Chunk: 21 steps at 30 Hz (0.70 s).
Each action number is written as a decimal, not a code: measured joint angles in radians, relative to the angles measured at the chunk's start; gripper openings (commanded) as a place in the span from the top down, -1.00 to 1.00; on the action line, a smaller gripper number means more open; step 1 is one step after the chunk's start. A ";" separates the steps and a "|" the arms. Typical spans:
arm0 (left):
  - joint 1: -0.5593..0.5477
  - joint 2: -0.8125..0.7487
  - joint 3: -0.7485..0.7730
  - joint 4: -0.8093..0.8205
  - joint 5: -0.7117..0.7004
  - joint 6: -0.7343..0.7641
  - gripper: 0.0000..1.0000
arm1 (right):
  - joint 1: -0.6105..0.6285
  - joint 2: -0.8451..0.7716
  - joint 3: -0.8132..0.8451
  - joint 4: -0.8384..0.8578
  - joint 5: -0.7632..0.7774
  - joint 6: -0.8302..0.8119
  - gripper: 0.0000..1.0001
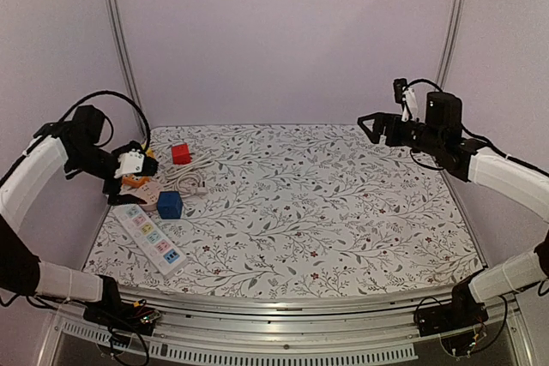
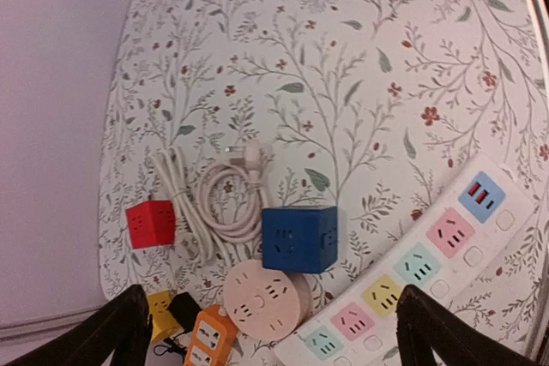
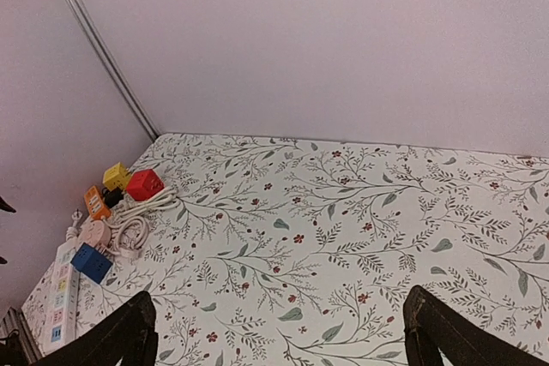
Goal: Insert the plug
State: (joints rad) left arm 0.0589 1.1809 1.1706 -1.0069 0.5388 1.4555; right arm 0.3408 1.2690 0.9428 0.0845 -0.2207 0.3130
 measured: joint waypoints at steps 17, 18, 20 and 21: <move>-0.222 0.241 -0.338 -0.080 -0.194 0.476 -0.99 | 0.199 0.219 0.122 -0.060 0.002 -0.084 -0.97; -0.222 0.247 -0.345 -0.059 -0.202 0.481 -0.99 | 0.202 0.219 0.122 -0.062 0.002 -0.084 -0.97; -0.222 0.256 -0.355 -0.022 -0.216 0.489 -0.99 | 0.203 0.220 0.122 -0.062 0.002 -0.085 -0.97; -0.222 0.260 -0.360 -0.003 -0.220 0.492 -0.99 | 0.203 0.220 0.122 -0.062 0.002 -0.086 -0.98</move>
State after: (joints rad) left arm -0.1635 1.4410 0.8101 -1.0100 0.3191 1.9480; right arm 0.5438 1.4891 1.0649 0.0223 -0.2192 0.2268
